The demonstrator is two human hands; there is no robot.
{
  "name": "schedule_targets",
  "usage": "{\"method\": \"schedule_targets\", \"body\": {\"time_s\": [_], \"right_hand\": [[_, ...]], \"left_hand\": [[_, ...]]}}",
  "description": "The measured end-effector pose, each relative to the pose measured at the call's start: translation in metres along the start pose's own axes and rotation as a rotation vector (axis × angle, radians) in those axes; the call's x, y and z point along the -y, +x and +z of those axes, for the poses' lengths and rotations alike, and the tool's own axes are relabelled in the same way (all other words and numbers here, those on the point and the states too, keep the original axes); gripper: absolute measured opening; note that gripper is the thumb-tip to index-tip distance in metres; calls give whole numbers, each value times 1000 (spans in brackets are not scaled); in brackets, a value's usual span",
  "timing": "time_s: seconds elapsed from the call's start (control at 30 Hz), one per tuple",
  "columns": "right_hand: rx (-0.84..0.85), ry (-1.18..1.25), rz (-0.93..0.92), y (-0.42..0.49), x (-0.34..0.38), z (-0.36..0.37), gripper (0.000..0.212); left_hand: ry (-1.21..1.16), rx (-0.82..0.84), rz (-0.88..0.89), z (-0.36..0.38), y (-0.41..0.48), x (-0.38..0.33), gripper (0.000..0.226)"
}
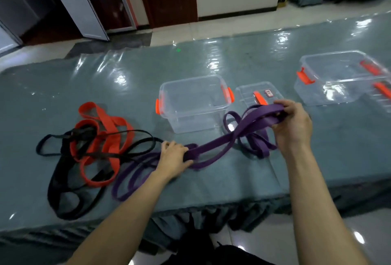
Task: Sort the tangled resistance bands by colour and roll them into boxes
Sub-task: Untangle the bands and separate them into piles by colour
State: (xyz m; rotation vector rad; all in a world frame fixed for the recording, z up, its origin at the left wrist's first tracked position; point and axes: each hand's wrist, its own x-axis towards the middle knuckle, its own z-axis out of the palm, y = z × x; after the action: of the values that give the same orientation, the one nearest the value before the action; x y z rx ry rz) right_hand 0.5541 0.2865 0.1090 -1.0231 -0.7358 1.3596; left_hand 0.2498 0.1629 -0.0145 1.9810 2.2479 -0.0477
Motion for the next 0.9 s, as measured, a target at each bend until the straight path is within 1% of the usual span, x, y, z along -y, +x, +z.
{"method": "schedule_targets", "body": {"time_s": [0.03, 0.07, 0.1, 0.13, 0.17, 0.2, 0.23, 0.27, 0.3, 0.37, 0.4, 0.43, 0.47, 0.5, 0.53, 0.57, 0.6, 0.63, 0.7, 0.77, 0.83, 0.87, 0.9], "right_hand": [[-20, -55, -13, 1, -2, -5, 50], [-62, -207, -31, 5, -6, -11, 50], [-55, -535, -80, 11, -11, -17, 46], [-8, -900, -102, 15, -15, -24, 36], [14, -1206, -113, 14, -19, -28, 27], [52, -1361, -129, 10, -24, -29, 29], [120, -1362, -155, 7, -30, -25, 37], [222, -1298, -186, 1, -35, -16, 45], [362, -1225, -212, -7, -41, -2, 56], [630, -1122, -178, -26, -49, 30, 85], [715, -1089, -155, -34, -55, 44, 91], [765, -1057, -154, -40, -60, 57, 84], [782, -1030, -176, -43, -65, 65, 62], [754, -1007, -207, -42, -66, 71, 35], [709, -981, -231, -39, -64, 74, 17], [661, -969, -253, -33, -61, 74, 15], [616, -960, -260, -26, -55, 72, 17], [580, -950, -266, -21, -48, 69, 19], [533, -931, -254, -11, -37, 61, 20], [458, -949, -241, -7, -34, 51, 22], [433, -1049, -195, -1, -40, 40, 26], [471, -1133, -134, 0, -46, 33, 32], [527, -1232, -62, 0, -55, 26, 39]], "left_hand": [[11, -19, 34, -6, 3, 2, 40], [-13, -44, 64, -14, 6, 5, 36], [-77, -78, 84, -25, 8, 7, 32], [-157, -116, 94, -37, 11, 9, 28], [-231, -145, 101, -50, 13, 12, 25], [-296, -147, 110, -65, 15, 12, 23], [-372, -114, 123, -80, 16, 12, 22], [-459, -64, 146, -94, 17, 10, 21], [-537, -21, 174, -106, 19, 8, 19], [-630, 14, 218, -128, 22, 0, 15], [-654, 27, 238, -136, 25, -4, 13], [-658, 38, 262, -144, 27, -6, 12], [-639, 47, 280, -150, 28, -6, 13], [-608, 59, 279, -154, 28, -3, 21], [-568, 83, 254, -154, 27, 4, 37], [-507, 121, 206, -151, 25, 13, 57], [-416, 172, 144, -144, 22, 23, 74], [-317, 236, 87, -133, 18, 34, 82], [-190, 368, -5, -100, 7, 50, 86], [-225, 422, -77, -66, -8, 56, 92], [-275, 378, -140, -37, -19, 57, 101], [-249, 337, -159, -26, -23, 57, 101], [-196, 292, -177, -16, -25, 57, 96]]}}
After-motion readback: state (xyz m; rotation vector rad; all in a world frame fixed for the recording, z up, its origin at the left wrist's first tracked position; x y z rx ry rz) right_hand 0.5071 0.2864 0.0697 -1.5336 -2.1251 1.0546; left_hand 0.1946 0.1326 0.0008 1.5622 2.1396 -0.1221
